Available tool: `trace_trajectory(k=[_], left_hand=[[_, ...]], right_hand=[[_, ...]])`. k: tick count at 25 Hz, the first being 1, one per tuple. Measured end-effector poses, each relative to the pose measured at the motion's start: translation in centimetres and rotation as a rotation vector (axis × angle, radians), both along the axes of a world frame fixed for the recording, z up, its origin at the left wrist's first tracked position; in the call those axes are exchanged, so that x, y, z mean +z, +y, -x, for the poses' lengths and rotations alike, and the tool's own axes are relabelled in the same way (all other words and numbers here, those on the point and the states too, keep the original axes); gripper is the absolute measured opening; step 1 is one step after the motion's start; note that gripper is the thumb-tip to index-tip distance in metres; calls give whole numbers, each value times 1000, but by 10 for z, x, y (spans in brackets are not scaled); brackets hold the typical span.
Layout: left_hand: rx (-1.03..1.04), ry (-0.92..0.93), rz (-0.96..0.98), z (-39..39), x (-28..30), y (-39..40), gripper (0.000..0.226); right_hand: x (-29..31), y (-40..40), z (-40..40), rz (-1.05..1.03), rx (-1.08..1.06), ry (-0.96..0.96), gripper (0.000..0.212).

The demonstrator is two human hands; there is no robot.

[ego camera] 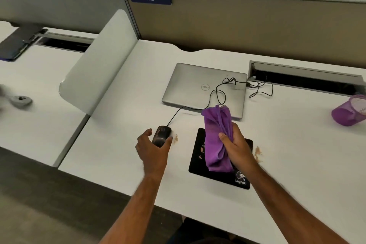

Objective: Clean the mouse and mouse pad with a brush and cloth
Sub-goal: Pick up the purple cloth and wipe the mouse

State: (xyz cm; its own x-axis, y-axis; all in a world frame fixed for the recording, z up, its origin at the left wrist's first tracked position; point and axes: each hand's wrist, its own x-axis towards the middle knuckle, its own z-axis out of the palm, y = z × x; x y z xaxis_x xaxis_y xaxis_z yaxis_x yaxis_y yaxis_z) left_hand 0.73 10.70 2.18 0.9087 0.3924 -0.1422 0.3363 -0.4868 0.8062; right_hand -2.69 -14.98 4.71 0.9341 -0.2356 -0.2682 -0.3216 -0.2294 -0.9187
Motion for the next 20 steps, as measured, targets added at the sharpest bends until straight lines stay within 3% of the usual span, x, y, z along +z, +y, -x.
trace_trajectory(k=[9, 16, 20], left_hand=[[-59, 180, -45, -3, -50, 48, 92], [-88, 142, -103, -4, -65, 41, 85], [-87, 125, -77, -6, -70, 42, 74]], right_hand=[[0, 51, -31, -17, 72, 46, 35], [-3, 76, -37, 13, 107, 73, 47], [0, 82, -39, 19, 103, 79, 40]])
